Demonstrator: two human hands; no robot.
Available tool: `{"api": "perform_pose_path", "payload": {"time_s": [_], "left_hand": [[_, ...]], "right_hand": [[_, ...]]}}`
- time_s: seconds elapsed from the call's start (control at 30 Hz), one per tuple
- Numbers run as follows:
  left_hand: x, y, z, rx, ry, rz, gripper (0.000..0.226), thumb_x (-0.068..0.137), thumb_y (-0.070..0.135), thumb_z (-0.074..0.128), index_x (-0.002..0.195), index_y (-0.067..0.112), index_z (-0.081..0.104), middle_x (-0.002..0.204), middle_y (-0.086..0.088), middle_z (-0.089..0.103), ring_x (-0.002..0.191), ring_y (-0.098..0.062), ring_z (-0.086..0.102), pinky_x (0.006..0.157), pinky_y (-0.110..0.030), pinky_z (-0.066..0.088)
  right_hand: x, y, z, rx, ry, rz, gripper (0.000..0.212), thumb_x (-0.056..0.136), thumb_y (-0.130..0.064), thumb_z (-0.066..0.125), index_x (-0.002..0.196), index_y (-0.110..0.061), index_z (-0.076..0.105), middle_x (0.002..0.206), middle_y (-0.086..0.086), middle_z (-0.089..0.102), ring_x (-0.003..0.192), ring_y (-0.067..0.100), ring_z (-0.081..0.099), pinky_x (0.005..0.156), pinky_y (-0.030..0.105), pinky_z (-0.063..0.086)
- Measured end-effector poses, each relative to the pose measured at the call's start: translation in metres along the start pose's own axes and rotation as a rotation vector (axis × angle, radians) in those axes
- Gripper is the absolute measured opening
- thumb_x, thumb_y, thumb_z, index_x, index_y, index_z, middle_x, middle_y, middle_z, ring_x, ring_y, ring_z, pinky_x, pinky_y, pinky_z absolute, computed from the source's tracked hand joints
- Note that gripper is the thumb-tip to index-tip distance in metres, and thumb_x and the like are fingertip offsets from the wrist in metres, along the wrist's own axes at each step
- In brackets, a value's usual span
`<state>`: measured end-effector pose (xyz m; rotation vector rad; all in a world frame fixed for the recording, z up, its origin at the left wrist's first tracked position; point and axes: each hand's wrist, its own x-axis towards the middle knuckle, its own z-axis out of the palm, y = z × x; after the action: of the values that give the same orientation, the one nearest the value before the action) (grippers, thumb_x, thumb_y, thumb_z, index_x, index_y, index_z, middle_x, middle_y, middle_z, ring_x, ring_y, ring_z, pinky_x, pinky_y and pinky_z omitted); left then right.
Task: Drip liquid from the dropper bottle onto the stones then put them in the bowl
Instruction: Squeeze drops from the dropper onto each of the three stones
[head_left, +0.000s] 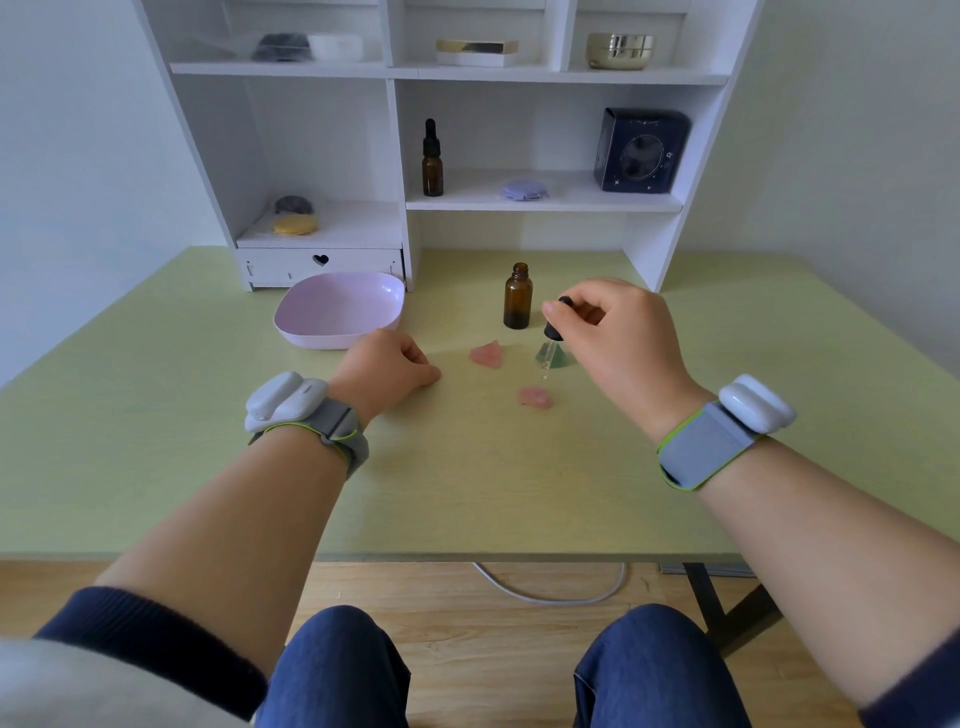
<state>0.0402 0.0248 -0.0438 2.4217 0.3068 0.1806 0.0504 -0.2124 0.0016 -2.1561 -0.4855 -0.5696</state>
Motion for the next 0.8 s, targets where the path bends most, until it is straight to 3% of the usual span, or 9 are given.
{"api": "perform_pose_path", "payload": {"time_s": [0.8], "left_hand": [[-0.0009, 0.0026, -0.0002, -0.006, -0.002, -0.008, 0.012, 0.08, 0.025, 0.072, 0.08, 0.014, 0.068, 0.072, 0.006, 0.058, 0.064, -0.01, 0.052, 0.053, -0.021, 0.041]], "right_hand": [[0.0023, 0.0012, 0.0006, -0.018, 0.001, -0.006, 0.022, 0.088, -0.028, 0.063, 0.072, -0.013, 0.071, 0.076, 0.0, 0.072, 0.075, 0.021, 0.064, 0.07, 0.04, 0.054]]}}
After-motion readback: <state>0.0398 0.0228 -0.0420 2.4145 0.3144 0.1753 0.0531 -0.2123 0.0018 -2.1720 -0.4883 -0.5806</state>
